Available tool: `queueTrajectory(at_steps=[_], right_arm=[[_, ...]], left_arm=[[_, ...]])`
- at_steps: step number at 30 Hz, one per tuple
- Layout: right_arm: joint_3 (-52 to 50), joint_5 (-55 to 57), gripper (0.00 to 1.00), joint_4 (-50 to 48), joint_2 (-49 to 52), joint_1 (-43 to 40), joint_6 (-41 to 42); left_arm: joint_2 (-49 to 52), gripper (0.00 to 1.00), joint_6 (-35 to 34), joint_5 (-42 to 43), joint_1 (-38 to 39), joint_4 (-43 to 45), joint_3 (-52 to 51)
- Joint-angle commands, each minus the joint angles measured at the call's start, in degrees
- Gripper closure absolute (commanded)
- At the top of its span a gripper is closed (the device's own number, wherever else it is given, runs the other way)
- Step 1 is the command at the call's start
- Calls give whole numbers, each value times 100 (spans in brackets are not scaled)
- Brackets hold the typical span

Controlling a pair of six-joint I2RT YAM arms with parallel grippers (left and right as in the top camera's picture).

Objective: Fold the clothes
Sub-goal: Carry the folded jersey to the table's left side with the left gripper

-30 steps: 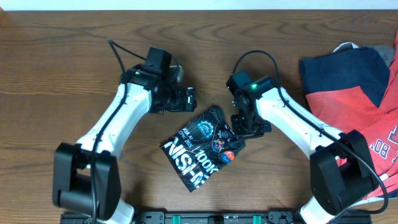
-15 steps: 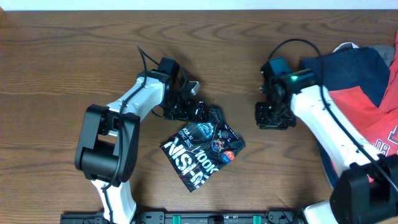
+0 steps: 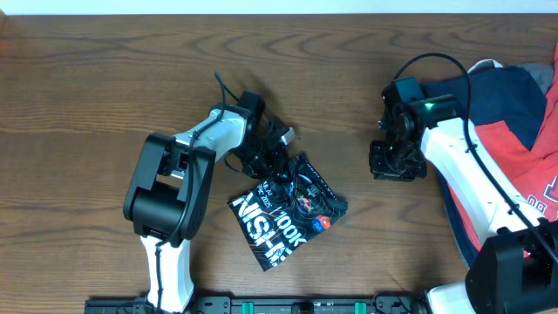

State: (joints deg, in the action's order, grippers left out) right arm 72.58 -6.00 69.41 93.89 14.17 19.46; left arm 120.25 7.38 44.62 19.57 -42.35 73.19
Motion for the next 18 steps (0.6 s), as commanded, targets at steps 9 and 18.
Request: queueTrajectory(at_steps=[9, 18], right_arm=[[-2, 22, 74, 63, -74, -35, -111], [-2, 173, 74, 66, -72, -35, -109]], left_arm=[[146, 94, -1014, -1276, -1980, 63, 1001], [146, 94, -2124, -1272, -4374, 946, 1530]])
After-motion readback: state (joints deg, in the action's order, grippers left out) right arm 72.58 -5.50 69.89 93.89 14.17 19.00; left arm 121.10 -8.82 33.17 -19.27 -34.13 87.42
